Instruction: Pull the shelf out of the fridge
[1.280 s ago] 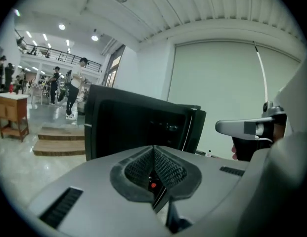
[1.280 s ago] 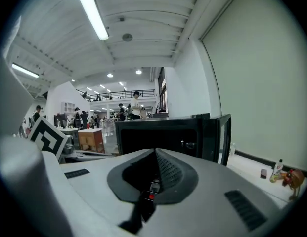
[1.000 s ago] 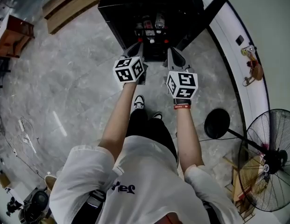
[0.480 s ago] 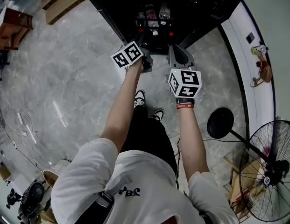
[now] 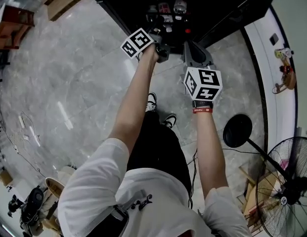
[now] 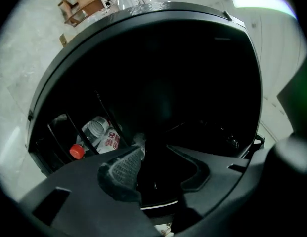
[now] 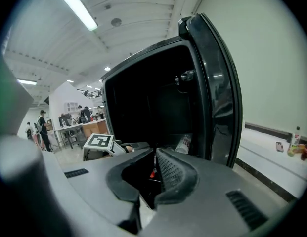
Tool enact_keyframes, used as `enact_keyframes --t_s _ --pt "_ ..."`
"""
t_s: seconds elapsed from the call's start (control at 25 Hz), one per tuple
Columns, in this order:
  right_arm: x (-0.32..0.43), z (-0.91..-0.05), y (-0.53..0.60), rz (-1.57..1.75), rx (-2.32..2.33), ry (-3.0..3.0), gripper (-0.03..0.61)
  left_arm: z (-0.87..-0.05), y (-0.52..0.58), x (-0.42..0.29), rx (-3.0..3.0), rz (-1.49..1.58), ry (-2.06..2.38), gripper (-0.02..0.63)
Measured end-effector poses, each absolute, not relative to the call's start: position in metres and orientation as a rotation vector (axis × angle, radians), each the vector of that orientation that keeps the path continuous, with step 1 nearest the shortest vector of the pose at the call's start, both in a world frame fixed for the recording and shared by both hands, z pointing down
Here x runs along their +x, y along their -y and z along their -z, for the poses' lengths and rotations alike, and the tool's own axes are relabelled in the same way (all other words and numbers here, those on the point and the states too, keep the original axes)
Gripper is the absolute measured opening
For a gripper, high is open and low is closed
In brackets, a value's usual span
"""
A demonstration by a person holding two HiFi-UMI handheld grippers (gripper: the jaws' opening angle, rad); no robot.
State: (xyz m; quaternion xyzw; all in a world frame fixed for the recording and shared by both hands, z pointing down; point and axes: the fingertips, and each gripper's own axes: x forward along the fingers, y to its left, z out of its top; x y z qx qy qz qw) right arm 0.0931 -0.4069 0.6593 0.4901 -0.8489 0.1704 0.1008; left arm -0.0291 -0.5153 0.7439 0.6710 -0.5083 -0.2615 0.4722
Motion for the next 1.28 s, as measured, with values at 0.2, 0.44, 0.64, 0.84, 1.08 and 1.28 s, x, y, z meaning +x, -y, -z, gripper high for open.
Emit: enact_keyframes --t_s 0.2,0.44,0.64,0.84,1.08,1.28 --pt "0.092 -0.677 0.421 -0.592 1.456 2.508 0.037 -0.755 0.543 -0.036 1.580 0.760 1.190 0.195" --pt "0.088 -0.692 0.436 -0.698 1.473 2.500 0.040 -0.767 0.567 -0.052 1.532 0.850 1.177 0.227" --pt "0.081 -0.701 0.439 -0.751 1.466 2.497 0.046 -0.767 0.578 -0.059 1.518 0.923 1.154 0.219" --pt "0.079 -0.716 0.433 -0.800 1.450 2.485 0.046 -0.761 0.595 -0.060 1.506 1.001 1.137 0.201" --pt "0.080 -0.726 0.428 -0.842 1.460 2.477 0.045 -0.768 0.589 -0.057 1.450 1.016 1.123 0.213" --pt "0.075 -0.733 0.428 -0.851 1.443 2.473 0.046 -0.796 0.571 -0.058 1.399 0.996 1.139 0.223"
